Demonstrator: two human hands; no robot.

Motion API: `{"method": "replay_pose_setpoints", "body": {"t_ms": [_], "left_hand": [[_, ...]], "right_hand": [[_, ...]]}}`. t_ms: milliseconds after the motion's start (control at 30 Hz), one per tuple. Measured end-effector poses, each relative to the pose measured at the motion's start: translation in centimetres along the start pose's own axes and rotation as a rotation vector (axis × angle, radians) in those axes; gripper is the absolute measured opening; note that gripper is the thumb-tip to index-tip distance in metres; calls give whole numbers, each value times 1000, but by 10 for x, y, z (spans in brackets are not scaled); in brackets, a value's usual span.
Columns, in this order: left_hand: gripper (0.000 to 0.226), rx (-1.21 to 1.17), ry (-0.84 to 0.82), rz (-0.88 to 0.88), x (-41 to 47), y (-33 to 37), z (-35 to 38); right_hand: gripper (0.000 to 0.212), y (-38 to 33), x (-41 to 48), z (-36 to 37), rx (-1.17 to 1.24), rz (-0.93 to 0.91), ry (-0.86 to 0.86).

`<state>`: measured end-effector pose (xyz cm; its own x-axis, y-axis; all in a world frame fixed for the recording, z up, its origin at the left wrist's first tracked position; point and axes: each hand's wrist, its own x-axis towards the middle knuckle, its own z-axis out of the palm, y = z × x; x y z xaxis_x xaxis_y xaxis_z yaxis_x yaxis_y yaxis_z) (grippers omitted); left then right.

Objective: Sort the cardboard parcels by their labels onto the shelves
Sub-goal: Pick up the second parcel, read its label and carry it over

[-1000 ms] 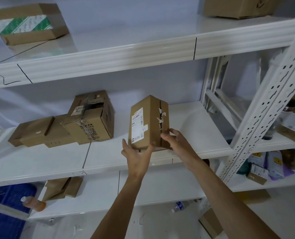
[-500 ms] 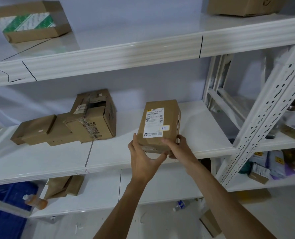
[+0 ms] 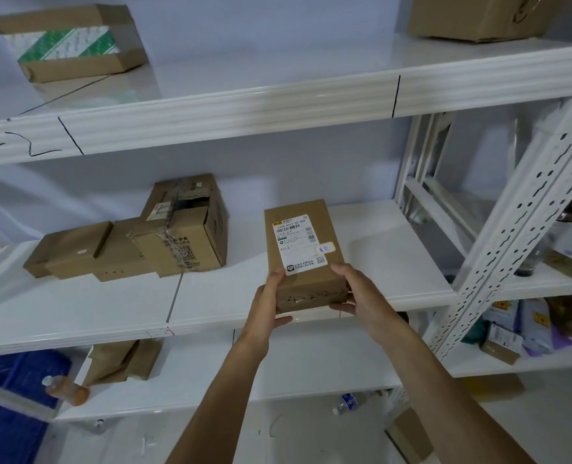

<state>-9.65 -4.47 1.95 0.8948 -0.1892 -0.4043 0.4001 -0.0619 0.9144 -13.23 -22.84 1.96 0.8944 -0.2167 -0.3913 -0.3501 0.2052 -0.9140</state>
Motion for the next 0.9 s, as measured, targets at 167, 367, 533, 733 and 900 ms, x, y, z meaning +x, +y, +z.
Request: {"method": "replay_pose_setpoints", "body": {"t_ms": [167,367,533,733,900], "left_hand": [[60,23,-1,13,-3,0,-2],[59,43,5,14,-5,4,-5],[72,60,-15,83,-9,4,-5],[100,67,-52,181,-15,0,-7],[91,72,-51,209,-17,2,-5]], "right_hand": [[30,4,-4,2,-1,-21,-40],[77,7,-5,1,15,-73,-68],[74,6,-8,-1,-6,-112,-128],[66,5,-10,-6,-8,-149,-168],[62,6,-9,-8,-3,-156,-184]]}}
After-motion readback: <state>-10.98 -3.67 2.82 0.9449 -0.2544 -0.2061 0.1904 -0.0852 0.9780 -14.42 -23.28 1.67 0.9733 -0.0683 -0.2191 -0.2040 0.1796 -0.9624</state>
